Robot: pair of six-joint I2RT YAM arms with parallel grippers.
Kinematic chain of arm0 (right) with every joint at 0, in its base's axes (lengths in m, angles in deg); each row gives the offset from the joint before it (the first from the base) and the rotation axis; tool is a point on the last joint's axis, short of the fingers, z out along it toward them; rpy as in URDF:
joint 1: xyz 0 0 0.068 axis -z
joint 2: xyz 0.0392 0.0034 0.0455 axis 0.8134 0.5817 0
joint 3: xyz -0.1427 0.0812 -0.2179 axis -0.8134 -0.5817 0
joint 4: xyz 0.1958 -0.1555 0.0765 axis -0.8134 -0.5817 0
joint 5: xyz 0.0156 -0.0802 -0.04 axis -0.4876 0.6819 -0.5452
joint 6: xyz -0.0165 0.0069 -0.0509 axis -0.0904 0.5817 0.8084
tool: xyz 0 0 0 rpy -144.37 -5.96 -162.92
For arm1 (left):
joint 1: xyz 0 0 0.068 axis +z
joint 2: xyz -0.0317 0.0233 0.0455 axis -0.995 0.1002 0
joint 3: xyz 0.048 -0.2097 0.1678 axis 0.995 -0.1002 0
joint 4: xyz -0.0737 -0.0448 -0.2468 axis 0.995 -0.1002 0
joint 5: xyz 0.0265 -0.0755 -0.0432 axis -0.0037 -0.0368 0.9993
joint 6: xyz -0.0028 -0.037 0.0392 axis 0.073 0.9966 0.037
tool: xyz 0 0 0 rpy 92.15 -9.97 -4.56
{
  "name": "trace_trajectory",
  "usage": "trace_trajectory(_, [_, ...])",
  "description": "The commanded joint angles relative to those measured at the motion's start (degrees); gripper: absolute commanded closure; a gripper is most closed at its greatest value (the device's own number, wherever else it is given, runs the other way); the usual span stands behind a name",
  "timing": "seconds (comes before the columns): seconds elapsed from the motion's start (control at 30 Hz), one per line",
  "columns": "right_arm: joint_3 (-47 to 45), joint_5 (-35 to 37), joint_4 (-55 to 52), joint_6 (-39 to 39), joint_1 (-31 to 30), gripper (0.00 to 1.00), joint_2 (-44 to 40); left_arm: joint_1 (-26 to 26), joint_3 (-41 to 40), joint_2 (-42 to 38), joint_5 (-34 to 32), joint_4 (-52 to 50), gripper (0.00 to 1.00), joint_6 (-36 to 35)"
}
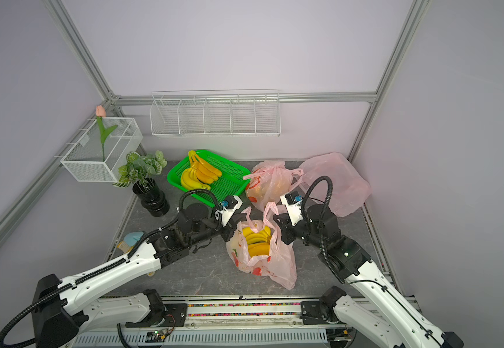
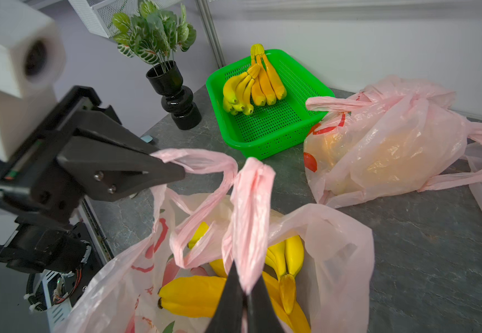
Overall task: Place the banana into a plastic bag & tie a knot
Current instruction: Cross the plastic bag at the center of the board.
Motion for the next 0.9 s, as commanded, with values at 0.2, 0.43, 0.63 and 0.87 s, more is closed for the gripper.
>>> trace_trajectory(0.2, [3.75,-5.2,3.39,3.4,-1.45,0.93,4.26,-0.08,-0.88,-5.32,-6.71,6.17,1.0,1.55])
trace_trajectory(0.43, [1.2,-1.2,4.57,2.82,-5.78,0.93,3.92,-0.11,-4.29,-9.16,-1.97,3.12,0.81,0.28])
trace_trajectory(0.63, [0.91,2.31,3.09,3.04,-5.74,0.93,1.53,-0.08,3.45,-10.09,-8.12,-14.58,0.61,2.21])
trace_trajectory(0.87, [0.91,2.46,2.95,2.79,-5.74,0.92,1.36,-0.12,15.12,-5.98,-7.74,-37.59,0.53,6.63])
